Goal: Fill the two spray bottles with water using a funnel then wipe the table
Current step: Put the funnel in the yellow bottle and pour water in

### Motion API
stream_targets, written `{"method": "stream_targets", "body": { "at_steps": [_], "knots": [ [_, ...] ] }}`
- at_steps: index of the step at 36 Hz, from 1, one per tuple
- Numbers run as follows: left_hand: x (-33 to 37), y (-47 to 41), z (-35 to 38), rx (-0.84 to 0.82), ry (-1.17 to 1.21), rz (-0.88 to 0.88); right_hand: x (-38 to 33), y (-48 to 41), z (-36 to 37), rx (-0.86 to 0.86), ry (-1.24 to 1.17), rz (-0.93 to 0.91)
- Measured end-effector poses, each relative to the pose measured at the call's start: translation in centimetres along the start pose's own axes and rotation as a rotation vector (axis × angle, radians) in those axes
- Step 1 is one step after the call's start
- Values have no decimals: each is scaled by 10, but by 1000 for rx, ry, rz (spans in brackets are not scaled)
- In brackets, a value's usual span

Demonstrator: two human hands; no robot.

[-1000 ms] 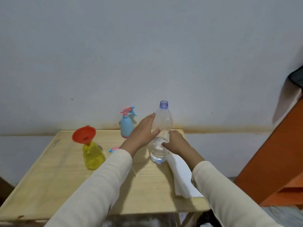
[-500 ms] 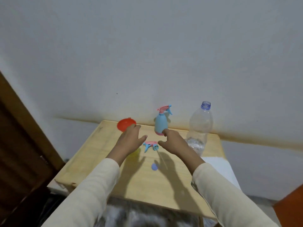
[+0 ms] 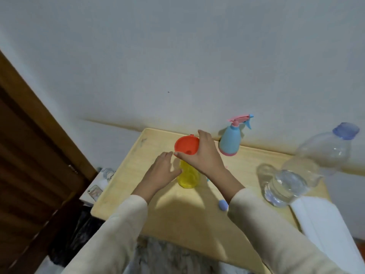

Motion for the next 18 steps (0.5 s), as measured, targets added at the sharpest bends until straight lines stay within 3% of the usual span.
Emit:
{"method": "stream_targets", "body": {
  "at_steps": [12, 18],
  "knots": [
    [-3, -28, 47, -72, 493, 29, 12, -7, 18, -16, -58, 69],
    [-9, -37, 59, -54, 561, 16, 12, -10, 16, -28, -73, 85]
  ]
}}
Point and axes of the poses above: each hand's wrist, its own y-axis away from the middle knuckle, its own z-axis out of the palm, x = y × z, the point moved 3 cm from there along -y, towards the middle knuckle, and after that the axes turned 11 degrees about -y, right-handed, at the moved point
